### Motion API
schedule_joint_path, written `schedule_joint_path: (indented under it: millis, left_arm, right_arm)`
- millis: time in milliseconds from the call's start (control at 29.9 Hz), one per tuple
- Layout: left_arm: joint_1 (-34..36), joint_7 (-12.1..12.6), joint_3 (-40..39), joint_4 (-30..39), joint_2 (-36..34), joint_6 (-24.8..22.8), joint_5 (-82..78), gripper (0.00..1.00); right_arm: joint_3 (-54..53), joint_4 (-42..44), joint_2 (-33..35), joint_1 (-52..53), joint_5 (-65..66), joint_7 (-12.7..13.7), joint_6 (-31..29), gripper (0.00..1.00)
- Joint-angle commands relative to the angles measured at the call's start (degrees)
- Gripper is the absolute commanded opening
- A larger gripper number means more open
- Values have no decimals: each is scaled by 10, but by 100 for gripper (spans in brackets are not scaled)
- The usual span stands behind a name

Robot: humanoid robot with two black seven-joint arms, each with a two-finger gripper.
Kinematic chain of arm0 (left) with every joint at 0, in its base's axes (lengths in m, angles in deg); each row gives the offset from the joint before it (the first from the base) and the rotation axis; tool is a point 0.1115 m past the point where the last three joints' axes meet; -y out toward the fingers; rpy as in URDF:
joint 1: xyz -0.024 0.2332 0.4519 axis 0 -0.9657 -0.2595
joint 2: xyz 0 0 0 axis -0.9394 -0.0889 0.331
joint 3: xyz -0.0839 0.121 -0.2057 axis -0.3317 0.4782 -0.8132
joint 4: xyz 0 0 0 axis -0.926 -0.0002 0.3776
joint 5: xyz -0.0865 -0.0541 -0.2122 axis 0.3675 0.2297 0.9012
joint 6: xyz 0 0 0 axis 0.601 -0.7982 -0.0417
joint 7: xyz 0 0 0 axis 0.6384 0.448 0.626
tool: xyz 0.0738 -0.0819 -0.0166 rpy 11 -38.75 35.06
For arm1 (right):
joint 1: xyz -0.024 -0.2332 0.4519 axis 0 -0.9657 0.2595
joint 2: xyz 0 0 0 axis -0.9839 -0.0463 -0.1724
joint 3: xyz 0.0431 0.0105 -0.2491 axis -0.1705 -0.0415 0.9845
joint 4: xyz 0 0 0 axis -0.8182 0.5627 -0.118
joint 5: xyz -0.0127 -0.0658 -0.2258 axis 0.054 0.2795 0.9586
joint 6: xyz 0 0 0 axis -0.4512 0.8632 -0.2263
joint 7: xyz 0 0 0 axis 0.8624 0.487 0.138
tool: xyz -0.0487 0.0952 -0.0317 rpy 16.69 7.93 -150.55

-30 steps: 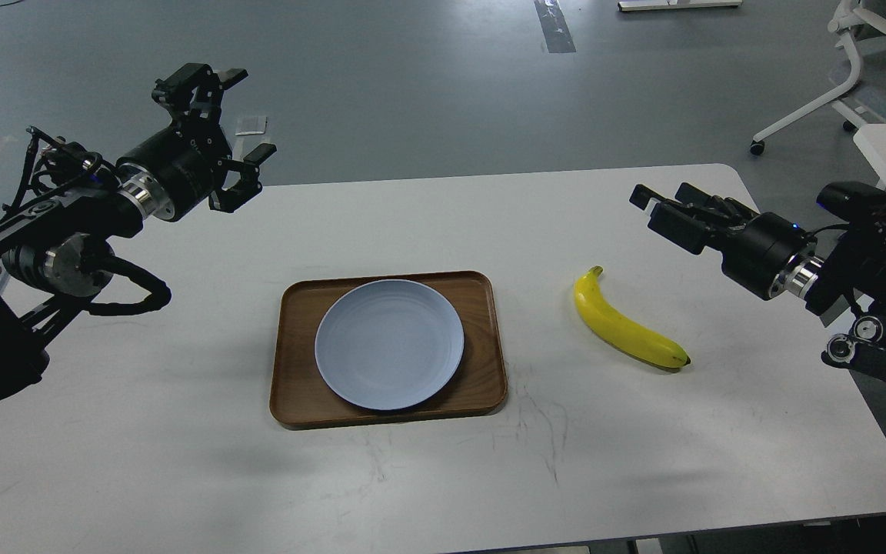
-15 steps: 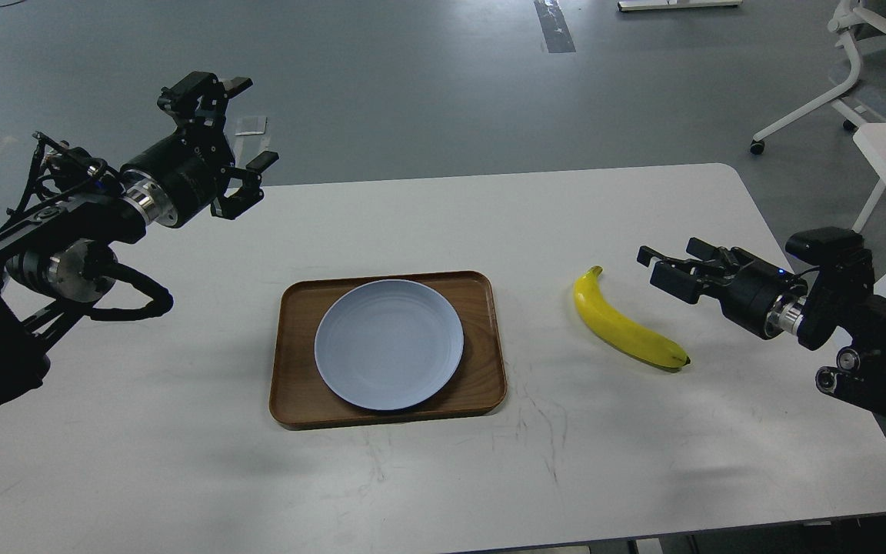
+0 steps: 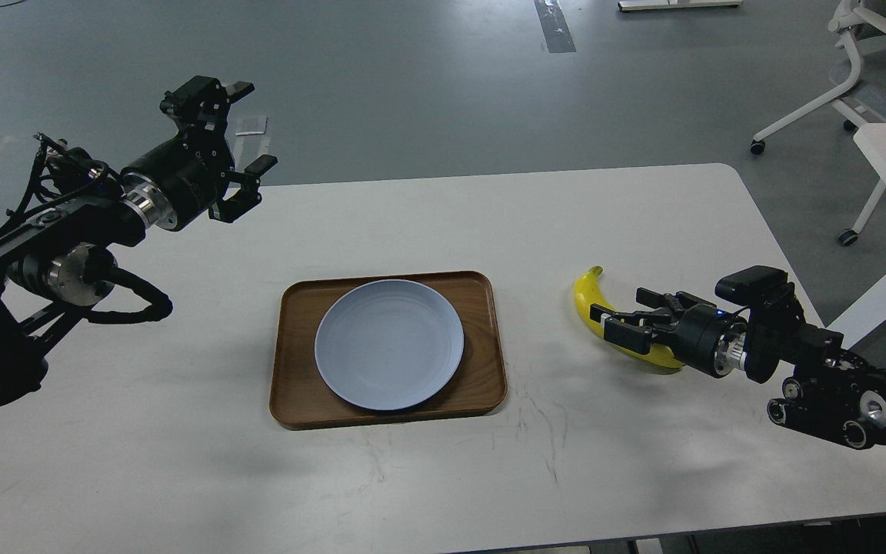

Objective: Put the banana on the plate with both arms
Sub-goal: 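Close the right gripper around the middle of the banana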

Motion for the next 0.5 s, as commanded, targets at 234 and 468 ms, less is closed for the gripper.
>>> schedule_joint_path:
  millis: [234, 468]
  left_arm:
    - [0, -2, -1, 2, -4, 0, 0, 98]
    - [0, -2, -1, 4, -4, 1, 0, 98]
  right_arm:
    - [32, 0, -13, 3, 3, -1, 0, 32]
    - [57, 0, -12, 9, 2, -1, 0, 0]
